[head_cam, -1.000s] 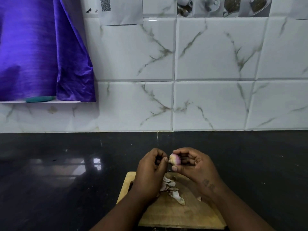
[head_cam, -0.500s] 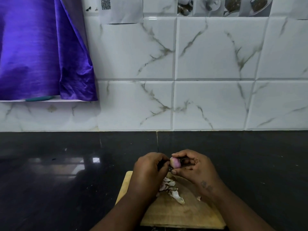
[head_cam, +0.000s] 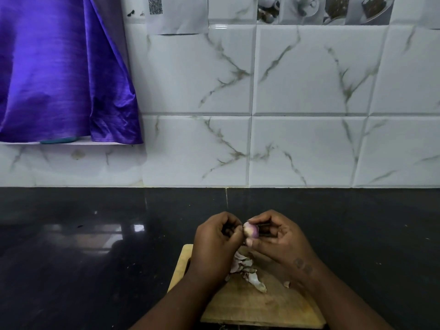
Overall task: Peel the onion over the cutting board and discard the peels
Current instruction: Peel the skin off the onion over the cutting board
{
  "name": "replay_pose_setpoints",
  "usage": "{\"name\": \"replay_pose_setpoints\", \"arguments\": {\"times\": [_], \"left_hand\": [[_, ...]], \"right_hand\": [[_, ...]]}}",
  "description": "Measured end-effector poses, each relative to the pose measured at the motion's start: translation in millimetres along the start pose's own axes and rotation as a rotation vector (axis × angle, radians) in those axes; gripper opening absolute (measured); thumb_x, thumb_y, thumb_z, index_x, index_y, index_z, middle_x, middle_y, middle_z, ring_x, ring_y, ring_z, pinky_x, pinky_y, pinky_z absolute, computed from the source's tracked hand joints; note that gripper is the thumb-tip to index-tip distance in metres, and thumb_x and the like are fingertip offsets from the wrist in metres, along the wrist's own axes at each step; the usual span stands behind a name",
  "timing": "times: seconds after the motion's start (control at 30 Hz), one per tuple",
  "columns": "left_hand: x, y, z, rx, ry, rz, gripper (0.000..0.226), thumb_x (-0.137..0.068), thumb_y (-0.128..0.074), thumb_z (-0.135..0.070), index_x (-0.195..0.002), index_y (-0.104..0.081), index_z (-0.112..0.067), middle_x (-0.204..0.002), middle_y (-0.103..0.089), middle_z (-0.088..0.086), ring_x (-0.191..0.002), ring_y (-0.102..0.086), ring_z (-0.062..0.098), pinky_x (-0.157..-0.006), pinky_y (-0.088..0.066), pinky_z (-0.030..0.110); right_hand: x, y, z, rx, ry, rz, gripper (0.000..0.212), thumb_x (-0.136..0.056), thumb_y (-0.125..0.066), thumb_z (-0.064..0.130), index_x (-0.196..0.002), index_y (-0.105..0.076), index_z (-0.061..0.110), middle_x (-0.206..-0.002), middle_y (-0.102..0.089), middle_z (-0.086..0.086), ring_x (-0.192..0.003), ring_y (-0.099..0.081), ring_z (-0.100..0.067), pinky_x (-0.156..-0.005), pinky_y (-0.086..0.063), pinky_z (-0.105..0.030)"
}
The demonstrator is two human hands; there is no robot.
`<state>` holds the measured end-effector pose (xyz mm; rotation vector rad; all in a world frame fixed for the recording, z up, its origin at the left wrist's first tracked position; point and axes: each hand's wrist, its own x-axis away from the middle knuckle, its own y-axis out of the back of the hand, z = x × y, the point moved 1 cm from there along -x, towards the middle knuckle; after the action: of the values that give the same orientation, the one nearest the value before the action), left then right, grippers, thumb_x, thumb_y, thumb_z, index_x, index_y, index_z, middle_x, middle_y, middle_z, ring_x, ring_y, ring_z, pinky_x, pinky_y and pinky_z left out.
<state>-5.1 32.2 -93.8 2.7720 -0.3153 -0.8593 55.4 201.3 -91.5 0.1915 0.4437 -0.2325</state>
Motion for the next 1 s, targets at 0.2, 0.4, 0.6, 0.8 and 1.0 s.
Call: {"name": "replay_pose_setpoints", "arguments": {"times": [0.2, 0.4, 0.6, 0.8, 1.0], "left_hand": [[1, 0, -2, -0.044, -0.1, 0.021, 0.015, -0.097, -0.076, -0.015, -0.102, -0.079, -0.028, -0.093, -0.077, -0.014, -0.091, -0.073, 0.004, -0.078, -0.061, 0.026], [0, 1, 1, -0.108, -0.128, -0.015, 0.017, -0.095, -0.077, -0.01, -0.093, -0.081, -0.027, -0.085, -0.075, -0.014, -0.086, -0.072, 0.006, -0.072, -0.058, 0.021], [-2, -4, 4, -0.077, -0.076, -0.042, 0.022, -0.1, -0.07, -0.012, -0.089, -0.073, -0.03, -0.085, -0.072, -0.01, -0.084, -0.069, 0.008, -0.07, -0.055, 0.021], [0, -7, 7, 0.163, 0.03, 0.032, 0.023, -0.106, -0.062, -0.012, -0.09, -0.073, -0.025, -0.09, -0.075, 0.001, -0.088, -0.074, 0.02, -0.082, -0.062, 0.054], [0, -6, 6, 0.105, -0.016, 0.053, 0.014, -0.094, -0.079, -0.014, -0.096, -0.08, -0.028, -0.094, -0.078, -0.007, -0.093, -0.075, 0.011, -0.082, -0.064, 0.039]], "right_hand": [[-1, 2, 3, -0.005, 0.004, -0.048, 0.028, -0.081, -0.085, -0.001, -0.102, -0.075, 0.014, -0.105, -0.08, -0.003, -0.102, -0.078, -0.019, -0.087, -0.065, -0.035], [0, 3, 3, 0.043, 0.028, -0.028, 0.039, -0.075, -0.089, 0.0, -0.108, -0.081, 0.018, -0.111, -0.078, 0.005, -0.105, -0.076, -0.013, -0.085, -0.062, -0.024], [-1, 0, 1, 0.003, 0.018, -0.042, 0.038, -0.072, -0.091, -0.003, -0.104, -0.078, 0.013, -0.107, -0.079, -0.003, -0.102, -0.078, -0.016, -0.082, -0.064, -0.027], [-2, -1, -2, -0.009, 0.009, -0.012, 0.039, -0.073, -0.087, -0.01, -0.104, -0.074, 0.01, -0.104, -0.079, 0.0, -0.101, -0.077, -0.017, -0.079, -0.062, -0.024], [-2, 3, 0, 0.087, -0.005, -0.021, 0.046, -0.072, -0.091, 0.0, -0.11, -0.078, 0.024, -0.112, -0.076, 0.003, -0.103, -0.076, -0.013, -0.084, -0.064, -0.029]]}}
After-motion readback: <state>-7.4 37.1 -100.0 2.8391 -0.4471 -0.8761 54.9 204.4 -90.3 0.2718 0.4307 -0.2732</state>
